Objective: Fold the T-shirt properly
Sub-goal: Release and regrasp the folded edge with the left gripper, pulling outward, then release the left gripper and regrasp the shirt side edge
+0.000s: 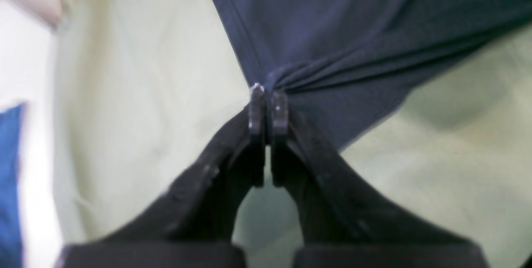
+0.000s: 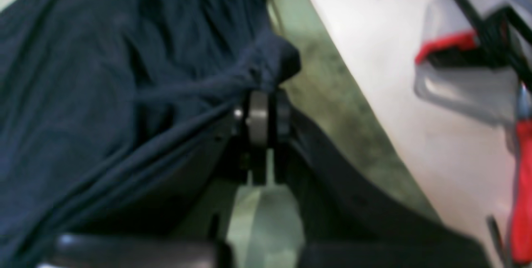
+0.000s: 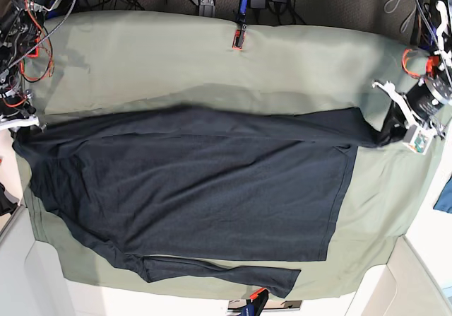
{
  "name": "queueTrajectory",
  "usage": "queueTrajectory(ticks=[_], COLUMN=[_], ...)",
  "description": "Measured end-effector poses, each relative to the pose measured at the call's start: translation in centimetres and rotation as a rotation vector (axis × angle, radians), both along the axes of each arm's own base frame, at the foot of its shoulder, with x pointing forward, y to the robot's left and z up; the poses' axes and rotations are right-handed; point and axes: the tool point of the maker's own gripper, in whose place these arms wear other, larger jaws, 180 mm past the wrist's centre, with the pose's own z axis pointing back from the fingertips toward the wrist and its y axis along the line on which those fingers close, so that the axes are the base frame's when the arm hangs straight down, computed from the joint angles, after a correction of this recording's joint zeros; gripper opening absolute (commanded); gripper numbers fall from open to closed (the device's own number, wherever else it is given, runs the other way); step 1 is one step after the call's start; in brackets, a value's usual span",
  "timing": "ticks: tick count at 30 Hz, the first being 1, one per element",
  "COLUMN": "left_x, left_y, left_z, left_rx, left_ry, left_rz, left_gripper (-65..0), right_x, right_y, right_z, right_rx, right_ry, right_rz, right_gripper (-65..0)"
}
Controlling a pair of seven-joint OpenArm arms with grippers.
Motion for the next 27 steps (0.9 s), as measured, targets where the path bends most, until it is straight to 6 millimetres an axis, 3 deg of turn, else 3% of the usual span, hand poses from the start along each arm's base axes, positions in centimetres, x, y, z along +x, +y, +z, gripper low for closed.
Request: queueTrajectory(ticks=[3,9,13,16,18,20,21,23,25,27], left_x=[1.8,4.6,6.9,7.5,7.7,7.6,7.4,6.9,6.5,6.7], left_y=[-0.3,-1.7,-0.8,-0.3,-0.1,-0.2,-0.3,-0.6,-0.6,-0.6], left_z=[-0.1,-3.8,-5.2,-6.9,-7.4,-7.4,-7.6,-7.7,-7.3,-5.0], left_rx=[0.017,0.029,0.006,-0.001,-0.009,-0.041,-0.074,-0.161,-0.263,-0.412], left_ry=[0.011,0.095,0.118,0.169,0.188,0.195,0.223,0.283,0.330,0.300], left_rz=[-0.044,-0.106,-0.078,-0.061,-0.052,-0.042,-0.027,0.006,0.044,0.074], left_gripper=[-65.0,-65.0,-65.0,-65.0,-51.1,-31.6,-26.3,-25.4,-25.4,-25.5], right_x=[0.8,2.2,2.8,3.5,3.8,3.8,3.9,3.9,3.8,3.9], right_y=[-0.1,-0.6,-1.0,-0.5,-0.1,0.3,0.3,0.6,1.0,1.5], right_z=[0.5,0.7,-0.9,-1.8,-2.3,-2.3,-2.2,-2.1,-2.0,-1.1], right_rx=[-0.005,-0.009,0.023,0.051,0.072,0.102,0.110,0.137,0.156,0.159], right_ry=[-0.012,-0.022,0.010,0.008,0.007,-0.005,-0.011,-0.021,-0.010,-0.019], right_rz=[-0.001,-0.006,-0.020,-0.001,0.015,0.018,0.017,0.018,0.031,0.057], right_gripper=[-65.0,-65.0,-65.0,-65.0,-63.2,-51.7,-45.4,-37.2,-36.3,-36.3])
